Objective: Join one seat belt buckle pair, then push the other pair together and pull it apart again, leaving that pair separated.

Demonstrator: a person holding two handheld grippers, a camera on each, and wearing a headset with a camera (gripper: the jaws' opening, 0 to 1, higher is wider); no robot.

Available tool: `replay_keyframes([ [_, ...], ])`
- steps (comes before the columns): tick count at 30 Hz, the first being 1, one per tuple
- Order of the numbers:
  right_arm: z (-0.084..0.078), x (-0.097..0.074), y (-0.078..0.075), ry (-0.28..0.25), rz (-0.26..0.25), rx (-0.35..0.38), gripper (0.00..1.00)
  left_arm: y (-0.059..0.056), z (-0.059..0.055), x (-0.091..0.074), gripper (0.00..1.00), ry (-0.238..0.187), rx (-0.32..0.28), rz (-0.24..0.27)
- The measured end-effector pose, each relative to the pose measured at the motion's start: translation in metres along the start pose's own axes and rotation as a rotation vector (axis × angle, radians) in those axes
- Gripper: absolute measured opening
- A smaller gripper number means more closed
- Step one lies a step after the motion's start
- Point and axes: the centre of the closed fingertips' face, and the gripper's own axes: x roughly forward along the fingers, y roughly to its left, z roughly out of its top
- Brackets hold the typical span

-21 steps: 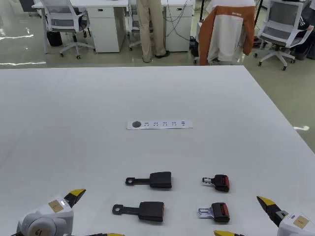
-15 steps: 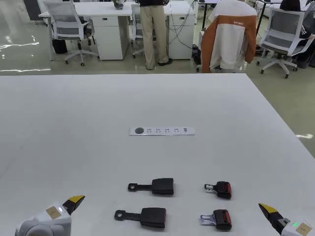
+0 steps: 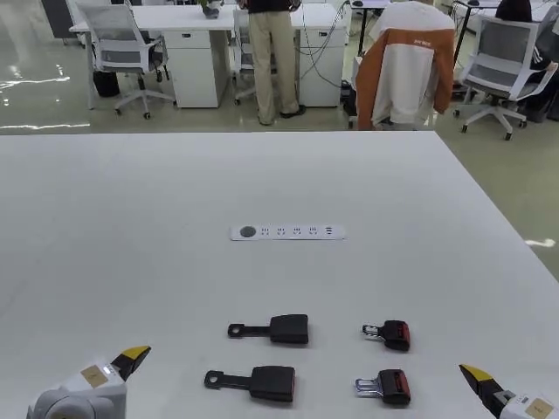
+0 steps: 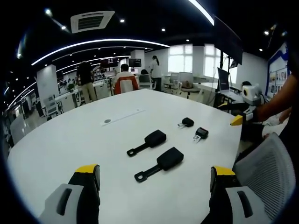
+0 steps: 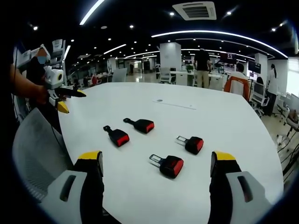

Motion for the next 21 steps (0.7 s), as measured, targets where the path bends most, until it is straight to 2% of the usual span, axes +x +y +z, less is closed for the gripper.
replay_keyframes([
  [6, 0.0001, -0.0013, 0.0007, -0.002, 0.0, 0.0, 0.95, 0.0024, -0.004, -0.001, 1.0, 0.0, -0.002, -0.002],
  [12, -0.0016, -0.0029, 0.0002, 0.0, 0.0, 0.002, 0.95, -0.0031, -0.0019, -0.0025, 1.0, -0.001, -0.003, 0.0],
  [21, -0.0026, -0.0047, 0.0005, 0.001, -0.001, 0.002, 0.95, -0.0038, -0.002, -0.0036, 1.0, -0.001, -0.004, 0.0],
])
